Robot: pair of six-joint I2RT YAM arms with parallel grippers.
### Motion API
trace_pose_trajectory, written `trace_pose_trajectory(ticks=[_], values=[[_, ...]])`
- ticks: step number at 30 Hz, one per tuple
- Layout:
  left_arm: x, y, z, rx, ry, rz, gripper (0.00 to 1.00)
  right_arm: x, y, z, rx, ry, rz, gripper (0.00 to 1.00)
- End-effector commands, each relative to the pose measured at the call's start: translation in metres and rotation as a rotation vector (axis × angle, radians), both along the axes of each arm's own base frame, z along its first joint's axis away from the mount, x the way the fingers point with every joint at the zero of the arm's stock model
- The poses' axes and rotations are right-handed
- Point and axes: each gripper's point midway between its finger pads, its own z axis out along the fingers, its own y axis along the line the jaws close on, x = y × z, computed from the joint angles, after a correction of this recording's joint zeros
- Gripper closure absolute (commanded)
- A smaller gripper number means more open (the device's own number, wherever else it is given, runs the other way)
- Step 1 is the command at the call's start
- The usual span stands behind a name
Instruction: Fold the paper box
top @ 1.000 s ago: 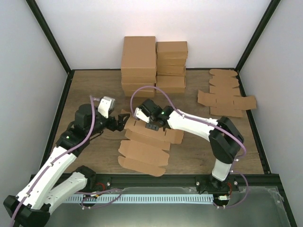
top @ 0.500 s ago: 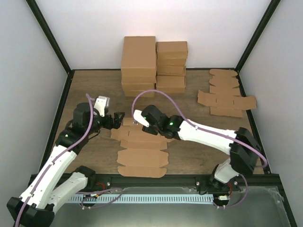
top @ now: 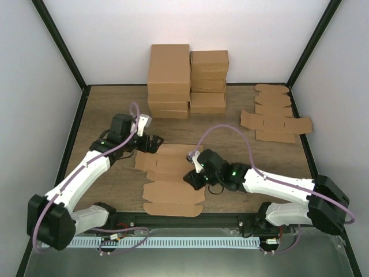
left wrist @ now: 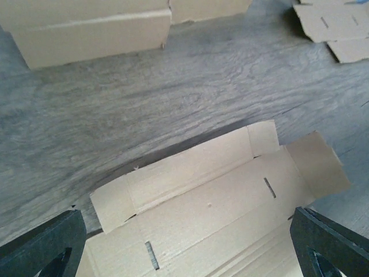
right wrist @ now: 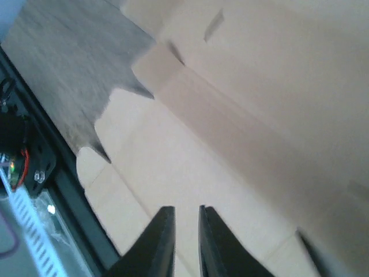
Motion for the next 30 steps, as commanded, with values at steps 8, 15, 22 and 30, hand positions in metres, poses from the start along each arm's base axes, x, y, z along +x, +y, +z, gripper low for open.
trace_pose_trajectory(ticks=[8, 15, 22, 30], values=[[0.025, -0.014, -0.005, -0.057, 0.037, 0.018, 0.00, -0.048, -0.025, -0.043, 0.151, 0.387, -0.139, 0.99], [0.030, -0.011, -0.015, -0.054, 0.044, 0.063, 0.00, -0.065, -0.036, -0.072, 0.034, 0.449, -0.096, 0.99], [0.030, -0.013, -0.018, -0.070, 0.052, 0.066, 0.00, -0.067, -0.045, -0.093, -0.059, 0.466, -0.108, 0.99], [0.026, -0.007, -0.021, -0.047, 0.047, 0.082, 0.00, -0.021, -0.087, -0.099, -0.293, 0.273, -0.366, 0.99]])
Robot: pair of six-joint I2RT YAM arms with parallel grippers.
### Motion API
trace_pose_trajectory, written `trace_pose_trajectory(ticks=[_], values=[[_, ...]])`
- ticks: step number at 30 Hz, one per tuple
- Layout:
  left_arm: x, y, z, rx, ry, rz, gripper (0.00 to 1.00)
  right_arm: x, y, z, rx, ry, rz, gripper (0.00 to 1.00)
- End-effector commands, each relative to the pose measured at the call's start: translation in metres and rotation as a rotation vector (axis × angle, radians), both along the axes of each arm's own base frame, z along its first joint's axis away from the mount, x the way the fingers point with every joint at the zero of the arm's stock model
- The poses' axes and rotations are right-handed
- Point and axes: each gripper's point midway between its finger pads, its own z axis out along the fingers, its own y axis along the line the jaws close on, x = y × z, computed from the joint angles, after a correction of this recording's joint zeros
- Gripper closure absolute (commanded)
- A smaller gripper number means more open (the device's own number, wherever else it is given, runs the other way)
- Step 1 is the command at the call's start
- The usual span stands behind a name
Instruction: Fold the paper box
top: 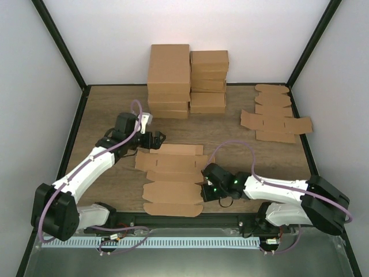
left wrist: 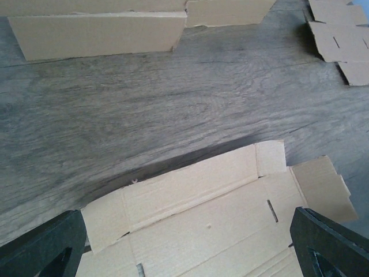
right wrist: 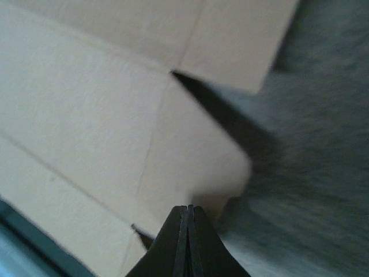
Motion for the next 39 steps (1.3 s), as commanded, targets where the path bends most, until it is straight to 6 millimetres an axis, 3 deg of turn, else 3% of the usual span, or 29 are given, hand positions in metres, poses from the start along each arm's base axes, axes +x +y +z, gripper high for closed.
trace_pose_trajectory(ticks=[1, 6, 10, 12, 16, 23, 27, 34, 39], values=[[0.002, 0.008, -0.001, 0.034, -0.015, 0.034, 0.00, 0.039, -0.025, 0.012, -0.176, -0.155, -0.118, 0.99], [0.004, 0.011, -0.004, 0.048, -0.007, 0.054, 0.00, 0.074, -0.041, 0.022, -0.229, -0.208, -0.203, 0.99], [0.002, 0.008, 0.005, 0.018, -0.026, 0.049, 0.00, 0.090, -0.032, 0.047, -0.174, -0.253, -0.192, 0.99], [0.001, 0.008, 0.008, 0.012, -0.036, 0.048, 0.00, 0.085, -0.014, 0.062, -0.083, -0.259, -0.108, 0.99], [-0.001, 0.010, 0.013, -0.002, -0.063, 0.054, 0.00, 0.047, 0.027, 0.082, 0.146, -0.208, 0.110, 0.99], [-0.002, 0.016, 0.019, -0.009, -0.098, 0.087, 0.00, 0.000, 0.048, 0.041, 0.087, -0.017, 0.166, 0.99], [-0.003, 0.017, 0.022, -0.009, -0.106, 0.090, 0.00, -0.011, 0.044, 0.023, 0.080, 0.049, 0.129, 0.99], [-0.003, 0.018, 0.016, 0.000, -0.092, 0.097, 0.00, 0.004, -0.003, -0.011, -0.194, 0.004, 0.016, 0.99], [-0.002, 0.015, 0.015, -0.019, -0.086, 0.095, 0.00, 0.024, -0.034, -0.015, -0.357, -0.080, -0.094, 0.99]])
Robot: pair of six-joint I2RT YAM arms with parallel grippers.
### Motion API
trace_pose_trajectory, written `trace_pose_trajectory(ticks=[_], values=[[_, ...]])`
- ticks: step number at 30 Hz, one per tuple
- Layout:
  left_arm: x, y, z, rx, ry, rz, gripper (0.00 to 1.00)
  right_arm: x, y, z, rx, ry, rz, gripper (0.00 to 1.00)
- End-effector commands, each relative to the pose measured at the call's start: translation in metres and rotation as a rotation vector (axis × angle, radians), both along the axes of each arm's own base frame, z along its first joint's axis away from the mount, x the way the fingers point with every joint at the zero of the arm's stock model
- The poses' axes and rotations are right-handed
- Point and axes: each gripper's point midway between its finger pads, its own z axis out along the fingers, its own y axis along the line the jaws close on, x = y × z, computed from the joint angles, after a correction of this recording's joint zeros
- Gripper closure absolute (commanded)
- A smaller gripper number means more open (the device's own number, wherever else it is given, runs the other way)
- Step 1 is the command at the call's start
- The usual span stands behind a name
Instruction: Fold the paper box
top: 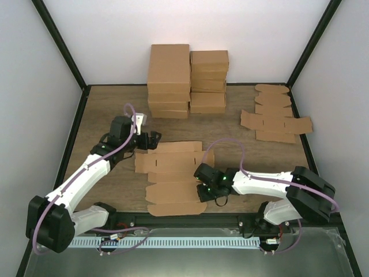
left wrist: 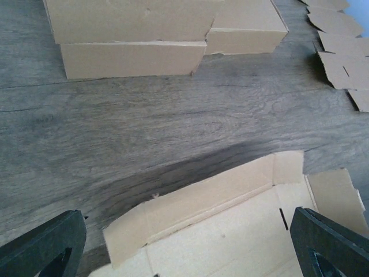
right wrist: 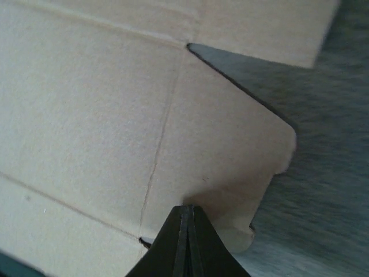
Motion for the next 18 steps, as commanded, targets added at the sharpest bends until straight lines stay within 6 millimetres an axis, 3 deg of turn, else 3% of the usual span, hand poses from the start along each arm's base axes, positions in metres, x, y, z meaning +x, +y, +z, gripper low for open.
trace_pose_trajectory(ticks=[1, 7, 12, 15, 18], values=[[0.002, -0.003, 0.001, -0.024, -0.009, 0.002, 0.00, 0.025, -0.039, -0.003, -0.203, -0.116, -0.126, 0.99], [0.005, -0.004, 0.000, -0.025, -0.013, 0.001, 0.00, 0.062, -0.063, 0.008, -0.245, -0.184, -0.247, 0.99], [0.009, -0.009, -0.007, -0.039, 0.001, -0.007, 0.00, 0.096, -0.062, 0.047, -0.208, -0.307, -0.304, 0.99], [0.012, -0.013, -0.015, -0.048, 0.020, -0.018, 0.00, 0.099, -0.051, 0.064, -0.153, -0.330, -0.257, 0.99], [0.013, -0.017, -0.024, -0.051, 0.038, -0.027, 0.00, 0.088, -0.037, 0.066, -0.082, -0.281, -0.199, 0.99]])
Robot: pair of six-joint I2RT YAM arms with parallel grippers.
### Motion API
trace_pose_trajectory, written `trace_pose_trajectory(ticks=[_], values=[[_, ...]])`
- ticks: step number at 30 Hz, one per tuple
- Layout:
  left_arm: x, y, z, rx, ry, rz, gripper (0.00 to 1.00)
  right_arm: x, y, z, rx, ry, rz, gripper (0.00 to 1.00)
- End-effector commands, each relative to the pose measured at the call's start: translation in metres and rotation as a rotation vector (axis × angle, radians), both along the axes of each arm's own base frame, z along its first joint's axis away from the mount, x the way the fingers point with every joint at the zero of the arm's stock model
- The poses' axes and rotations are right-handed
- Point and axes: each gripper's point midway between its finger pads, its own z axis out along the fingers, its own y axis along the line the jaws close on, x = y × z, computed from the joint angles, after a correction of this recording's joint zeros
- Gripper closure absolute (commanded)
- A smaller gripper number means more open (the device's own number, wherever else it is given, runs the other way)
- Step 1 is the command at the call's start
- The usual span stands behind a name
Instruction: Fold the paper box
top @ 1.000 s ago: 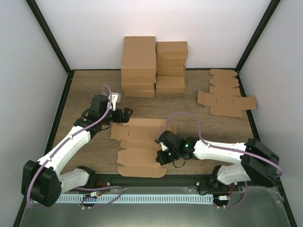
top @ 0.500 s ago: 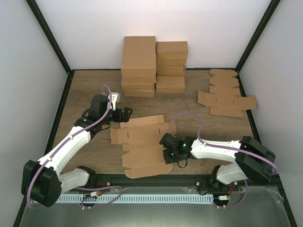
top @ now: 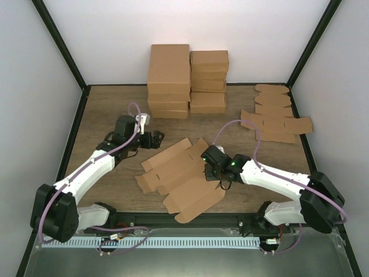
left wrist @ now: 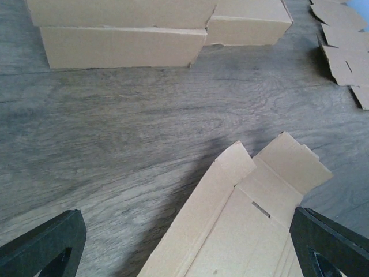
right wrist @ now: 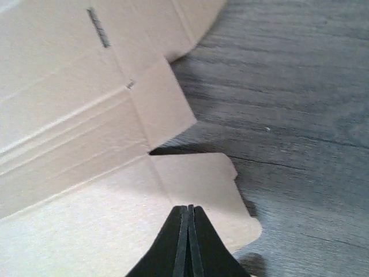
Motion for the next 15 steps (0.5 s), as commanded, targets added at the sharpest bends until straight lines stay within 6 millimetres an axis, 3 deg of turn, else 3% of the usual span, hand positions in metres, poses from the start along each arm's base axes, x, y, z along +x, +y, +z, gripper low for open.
trace_pose_trajectory(ticks=[1, 5, 11, 15], values=[[0.004, -0.008, -0.010, -0.029, 0.008, -0.022, 0.00, -0.005, 0.016, 0.017, 0.081, 0.012, 0.079, 0.99], [0.005, -0.008, -0.024, -0.025, 0.029, -0.015, 0.00, -0.027, 0.031, 0.012, 0.192, 0.107, 0.128, 0.99], [0.012, 0.010, -0.038, -0.004, 0.026, 0.110, 0.00, -0.055, 0.047, 0.014, 0.449, 0.140, 0.170, 0.99], [0.014, 0.001, -0.047, -0.016, 0.034, 0.064, 0.00, -0.065, 0.053, 0.010, 0.486, 0.190, 0.200, 0.99]])
